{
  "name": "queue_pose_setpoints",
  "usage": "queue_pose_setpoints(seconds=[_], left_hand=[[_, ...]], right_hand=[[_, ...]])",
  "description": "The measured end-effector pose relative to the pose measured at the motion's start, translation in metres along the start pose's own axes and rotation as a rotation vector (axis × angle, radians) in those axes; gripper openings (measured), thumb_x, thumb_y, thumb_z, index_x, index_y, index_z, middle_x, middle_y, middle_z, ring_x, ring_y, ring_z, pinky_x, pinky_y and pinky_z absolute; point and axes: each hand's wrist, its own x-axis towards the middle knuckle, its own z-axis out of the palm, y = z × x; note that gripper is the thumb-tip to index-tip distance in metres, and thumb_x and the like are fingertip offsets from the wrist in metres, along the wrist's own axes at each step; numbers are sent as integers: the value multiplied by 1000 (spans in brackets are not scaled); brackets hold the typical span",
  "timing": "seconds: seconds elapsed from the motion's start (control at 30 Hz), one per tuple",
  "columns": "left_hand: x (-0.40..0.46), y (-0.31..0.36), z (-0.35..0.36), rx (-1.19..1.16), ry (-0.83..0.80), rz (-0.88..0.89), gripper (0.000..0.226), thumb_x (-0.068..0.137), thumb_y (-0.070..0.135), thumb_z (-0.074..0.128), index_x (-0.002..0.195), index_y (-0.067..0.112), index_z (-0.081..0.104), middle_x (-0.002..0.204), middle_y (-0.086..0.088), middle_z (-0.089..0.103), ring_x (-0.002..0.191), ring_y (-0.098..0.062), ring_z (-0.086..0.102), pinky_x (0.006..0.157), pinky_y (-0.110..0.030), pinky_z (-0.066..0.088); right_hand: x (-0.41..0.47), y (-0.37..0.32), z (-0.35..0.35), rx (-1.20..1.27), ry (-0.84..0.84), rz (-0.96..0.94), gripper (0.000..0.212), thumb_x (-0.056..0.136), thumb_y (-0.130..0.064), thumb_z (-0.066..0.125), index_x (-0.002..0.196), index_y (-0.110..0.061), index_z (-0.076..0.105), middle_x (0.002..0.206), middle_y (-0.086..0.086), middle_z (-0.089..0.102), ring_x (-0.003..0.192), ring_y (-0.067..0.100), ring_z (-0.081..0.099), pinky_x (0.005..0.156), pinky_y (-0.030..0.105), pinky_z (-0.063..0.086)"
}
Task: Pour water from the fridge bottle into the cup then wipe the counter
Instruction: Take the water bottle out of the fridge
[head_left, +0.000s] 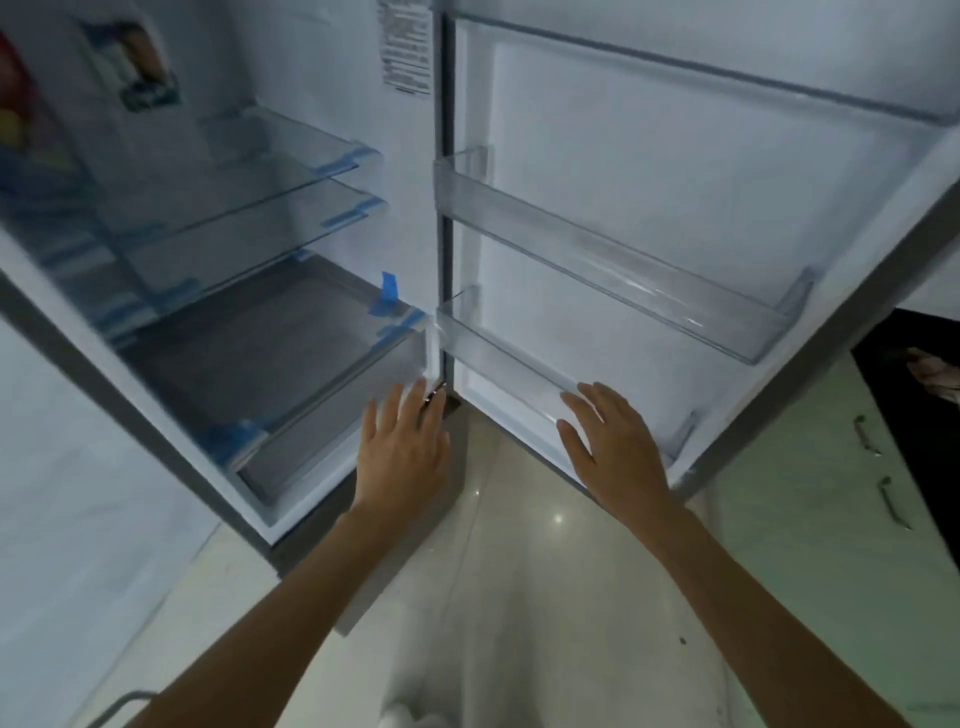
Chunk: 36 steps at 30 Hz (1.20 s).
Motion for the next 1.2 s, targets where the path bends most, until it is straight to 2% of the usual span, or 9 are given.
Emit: queue_pose_setpoints(seconds=[0.1,0.23,0.3,0.53,0.6,0.67,0.83,1.03,1.2], left_hand=[[0,-44,-6,28,-17,-74,50,82,23,71,127,6,59,133,-20,56,125,-42,51,102,-61,40],[2,-92,-18,38,-8,-136,47,89,27,55,132,9,53,137,-15,51,130,-36,45,106,-58,35],[6,-112,-26,35,33,-171,46,88,26,51,132,9,52,135,-14,52,129,-36,45,106,-58,36],[45,-159,-42,64,153,-260,50,83,22,64,130,8,56,133,-18,55,122,-41,52,101,-59,42],[65,-169,-47,90,217,-284,46,83,25,56,124,5,61,128,-20,59,116,-41,57,95,-57,46],[89,-177,-52,105,266,-307,48,83,29,50,121,4,63,126,-21,61,114,-42,59,93,-56,48],[148,-197,-68,107,363,-431,47,88,23,64,131,5,56,139,-21,52,125,-46,49,100,-62,41],[211,-224,-95,95,495,-595,52,93,25,59,140,7,46,146,-20,43,133,-43,41,107,-60,34],[248,-259,-104,5,629,-622,54,94,23,55,143,7,41,147,-22,41,135,-41,39,110,-52,36]], right_hand=[[27,-37,25,41,-42,-41,49,98,-41,34,122,-10,63,127,15,62,120,32,57,98,43,49],[62,-83,49,61,-38,-121,46,96,-38,38,118,-8,65,122,15,64,116,33,59,95,41,48],[83,-101,59,89,-55,-155,47,96,-38,37,117,-7,65,120,16,65,115,33,59,94,42,49],[172,-142,78,162,-86,-275,46,97,-40,39,125,-8,58,127,14,60,126,33,50,103,44,43],[204,-148,84,197,-72,-300,42,98,-36,43,125,-7,58,128,14,59,128,33,48,104,47,44],[238,-153,89,216,-41,-338,48,96,-39,39,125,-6,59,127,15,60,126,34,49,101,48,46],[323,-168,93,294,75,-454,51,96,-38,38,129,-4,55,125,18,60,120,35,52,99,44,47],[412,-202,92,428,96,-511,57,95,-42,33,135,-5,50,130,21,55,123,38,49,101,47,45],[463,-240,102,546,88,-547,56,94,-39,42,140,-7,45,138,20,50,129,37,45,104,47,42]])
